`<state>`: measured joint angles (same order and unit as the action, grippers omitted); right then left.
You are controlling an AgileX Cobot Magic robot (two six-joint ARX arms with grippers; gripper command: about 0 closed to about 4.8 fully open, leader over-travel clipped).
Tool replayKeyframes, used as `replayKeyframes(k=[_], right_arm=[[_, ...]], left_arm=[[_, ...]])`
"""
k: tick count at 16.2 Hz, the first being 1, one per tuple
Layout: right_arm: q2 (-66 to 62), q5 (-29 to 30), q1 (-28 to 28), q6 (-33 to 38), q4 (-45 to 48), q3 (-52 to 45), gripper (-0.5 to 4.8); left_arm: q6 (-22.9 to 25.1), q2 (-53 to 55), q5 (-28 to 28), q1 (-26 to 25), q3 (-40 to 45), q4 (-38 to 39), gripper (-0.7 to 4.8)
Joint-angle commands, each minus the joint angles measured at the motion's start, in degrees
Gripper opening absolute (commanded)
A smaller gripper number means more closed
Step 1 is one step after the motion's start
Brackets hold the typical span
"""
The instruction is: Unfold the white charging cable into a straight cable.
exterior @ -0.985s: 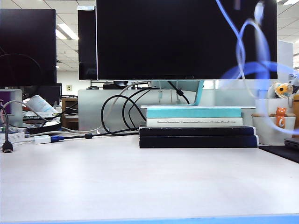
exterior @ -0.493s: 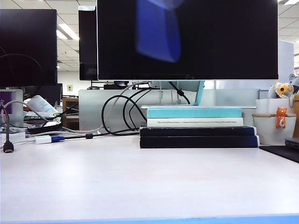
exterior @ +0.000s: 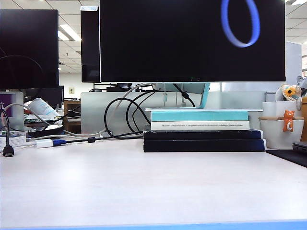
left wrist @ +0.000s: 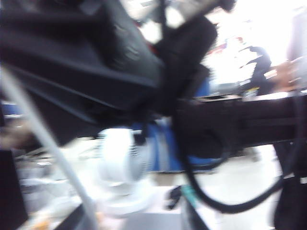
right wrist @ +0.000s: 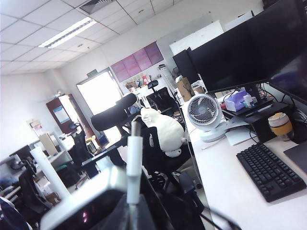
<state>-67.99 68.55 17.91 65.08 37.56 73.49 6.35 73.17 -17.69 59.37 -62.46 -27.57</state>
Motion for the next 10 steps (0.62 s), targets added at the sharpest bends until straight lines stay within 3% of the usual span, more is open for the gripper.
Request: replayKeyframes(k=[1, 2, 3, 4, 9, 10], right_arm=[[0.28, -0.39, 0.09, 1.36, 0.68, 0.17, -0.05], [0.28, -0.48, 0.11, 1.92, 1.44, 0.22, -0.05], [0.28, -0.52, 0.11, 8.59, 10.38, 0.26, -0.05], [0.98, -0.50, 0.11, 10.16, 12.44, 0.26, -0.05], [3.52, 0.63, 0.11, 11.45, 12.35, 0.26, -0.05], [4.85, -0.46, 0.11, 11.82, 12.44, 0.63, -0.05]], left_arm=[[-2.27, 3.28, -1.84, 0.11, -0.17, -5.86, 2.68], [-1.70, 3.93, -1.55, 0.07, -0.17, -5.25, 1.94], [-1.57, 6.29, -1.38, 0.00, -0.17, -3.63, 1.72], [1.18, 6.45, 1.01, 0.02, -0.17, 0.77, 1.45], [2.23, 6.47, 3.63, 0.02, -0.17, 2.78, 1.16], [2.69, 8.85, 7.72, 0.00, -0.17, 6.78, 1.16]])
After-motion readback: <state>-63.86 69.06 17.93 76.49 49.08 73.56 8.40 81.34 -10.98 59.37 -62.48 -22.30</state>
